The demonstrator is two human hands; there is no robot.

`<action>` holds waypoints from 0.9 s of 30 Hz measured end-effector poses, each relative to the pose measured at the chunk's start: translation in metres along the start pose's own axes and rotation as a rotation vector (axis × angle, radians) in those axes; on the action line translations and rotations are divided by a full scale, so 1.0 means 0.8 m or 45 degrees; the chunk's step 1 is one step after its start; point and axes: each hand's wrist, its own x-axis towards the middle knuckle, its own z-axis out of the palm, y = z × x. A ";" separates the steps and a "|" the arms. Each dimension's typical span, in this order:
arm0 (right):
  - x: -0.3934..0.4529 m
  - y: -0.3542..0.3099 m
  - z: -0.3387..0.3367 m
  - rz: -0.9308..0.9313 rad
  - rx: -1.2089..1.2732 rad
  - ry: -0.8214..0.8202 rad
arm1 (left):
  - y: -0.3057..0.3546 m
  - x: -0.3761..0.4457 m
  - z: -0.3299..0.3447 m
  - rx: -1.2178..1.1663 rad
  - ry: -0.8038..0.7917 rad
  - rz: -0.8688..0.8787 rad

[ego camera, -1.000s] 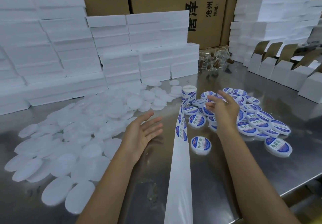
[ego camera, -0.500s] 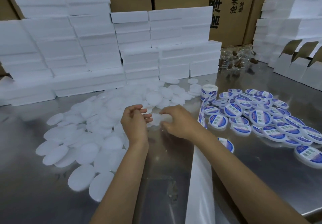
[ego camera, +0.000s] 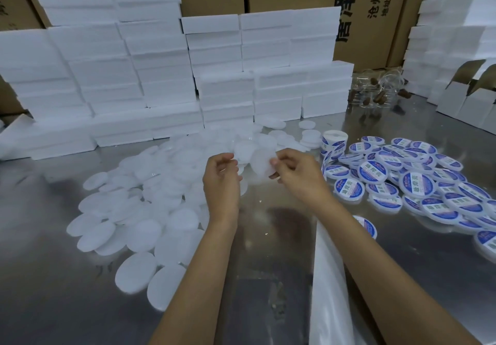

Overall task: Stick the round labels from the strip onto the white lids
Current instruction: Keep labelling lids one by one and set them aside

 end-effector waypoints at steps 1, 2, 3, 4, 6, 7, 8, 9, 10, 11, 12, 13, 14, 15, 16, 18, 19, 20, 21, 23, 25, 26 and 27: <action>-0.001 -0.004 -0.006 0.029 0.110 -0.024 | 0.002 -0.002 0.001 0.006 -0.084 -0.012; -0.003 -0.008 -0.011 0.047 0.196 -0.056 | 0.005 -0.004 0.002 -0.008 -0.178 -0.049; -0.006 -0.011 -0.015 0.056 0.256 -0.089 | 0.008 -0.006 0.003 -0.051 -0.277 -0.101; -0.009 -0.013 -0.018 0.058 0.293 -0.121 | 0.010 -0.008 0.004 -0.117 -0.373 -0.155; -0.016 -0.015 -0.021 0.047 0.300 -0.178 | 0.011 -0.012 0.007 -0.182 -0.537 -0.192; -0.020 -0.015 -0.021 0.042 0.286 -0.203 | 0.012 -0.014 0.009 -0.168 -0.604 -0.176; -0.023 -0.014 -0.021 0.042 0.274 -0.224 | 0.011 -0.016 0.010 -0.162 -0.655 -0.156; -0.027 -0.013 -0.021 0.046 0.266 -0.232 | 0.011 -0.017 0.012 -0.172 -0.690 -0.144; -0.029 -0.012 -0.021 0.048 0.259 -0.219 | 0.011 -0.018 0.012 -0.192 -0.713 -0.145; -0.031 -0.010 -0.022 0.045 0.246 -0.183 | 0.011 -0.018 0.012 -0.211 -0.726 -0.149; -0.031 -0.009 -0.024 0.037 0.219 -0.121 | 0.010 -0.019 0.012 -0.221 -0.730 -0.154; -0.031 -0.008 -0.027 0.025 0.190 -0.041 | 0.010 -0.019 0.012 -0.223 -0.723 -0.160; -0.030 -0.007 -0.032 0.012 0.184 0.053 | 0.010 -0.019 0.012 -0.224 -0.710 -0.172; -0.029 -0.006 -0.039 0.000 0.215 0.155 | 0.009 -0.019 0.011 -0.227 -0.697 -0.185; -0.029 -0.004 -0.047 -0.009 0.253 0.258 | 0.009 -0.019 0.011 -0.227 -0.687 -0.195; -0.032 0.004 -0.063 -0.006 0.193 0.453 | 0.008 -0.018 0.011 -0.204 -0.667 -0.206; -0.035 0.011 -0.071 0.015 0.091 0.513 | 0.008 -0.018 0.011 -0.185 -0.660 -0.209; -0.038 0.018 -0.079 0.051 -0.029 0.527 | 0.007 -0.017 0.011 -0.165 -0.655 -0.213; -0.041 0.025 -0.083 0.095 -0.146 0.489 | 0.006 -0.017 0.010 -0.144 -0.648 -0.218; -0.046 0.036 -0.087 0.161 -0.339 0.299 | 0.003 -0.018 0.012 -0.100 -0.631 -0.234; -0.051 0.039 -0.081 0.159 -0.453 0.082 | 0.000 -0.019 0.014 -0.047 -0.609 -0.236; -0.054 0.040 -0.077 0.138 -0.501 -0.021 | -0.002 -0.019 0.015 -0.018 -0.595 -0.228; -0.057 0.040 -0.072 0.105 -0.571 -0.113 | -0.003 -0.020 0.015 0.004 -0.588 -0.213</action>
